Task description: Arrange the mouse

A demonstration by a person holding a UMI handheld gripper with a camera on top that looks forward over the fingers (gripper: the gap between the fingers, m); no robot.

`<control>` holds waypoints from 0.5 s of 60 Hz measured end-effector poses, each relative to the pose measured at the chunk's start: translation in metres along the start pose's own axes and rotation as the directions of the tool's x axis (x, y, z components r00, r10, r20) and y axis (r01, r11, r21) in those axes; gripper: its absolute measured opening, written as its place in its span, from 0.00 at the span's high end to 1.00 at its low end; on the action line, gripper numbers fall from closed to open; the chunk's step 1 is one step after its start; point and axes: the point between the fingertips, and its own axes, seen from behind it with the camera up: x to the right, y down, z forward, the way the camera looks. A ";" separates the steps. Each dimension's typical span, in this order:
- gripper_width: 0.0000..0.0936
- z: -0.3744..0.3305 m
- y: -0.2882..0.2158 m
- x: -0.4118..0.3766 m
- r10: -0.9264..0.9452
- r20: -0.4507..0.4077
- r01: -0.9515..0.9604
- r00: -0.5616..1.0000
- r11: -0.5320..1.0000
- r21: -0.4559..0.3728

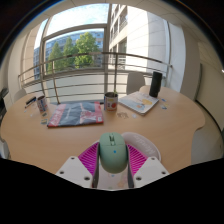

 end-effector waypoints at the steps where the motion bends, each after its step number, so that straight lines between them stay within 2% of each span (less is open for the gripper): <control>1: 0.57 0.003 0.007 0.006 -0.003 -0.002 0.003 1.000 1.000 -0.019; 5: 0.57 0.011 0.033 0.024 -0.028 -0.009 0.027 1.000 0.996 -0.080; 10: 0.52 0.028 0.063 0.036 -0.026 0.009 0.027 1.000 0.994 -0.102; 17: 0.43 0.029 0.069 0.038 -0.023 0.030 0.026 0.999 0.992 -0.121; 20: 0.31 0.022 0.069 0.035 -0.022 0.045 0.027 0.999 0.991 -0.134; 23: 0.10 0.008 0.060 0.030 -0.019 0.066 0.027 0.998 0.993 -0.113; 24: 0.08 0.003 0.051 0.028 -0.024 0.069 0.031 0.997 0.993 -0.112; 26: 0.11 -0.008 0.045 0.028 -0.033 0.067 0.039 0.997 0.995 -0.092; 30: 0.08 -0.037 0.034 0.026 -0.058 0.063 0.062 0.996 0.996 -0.064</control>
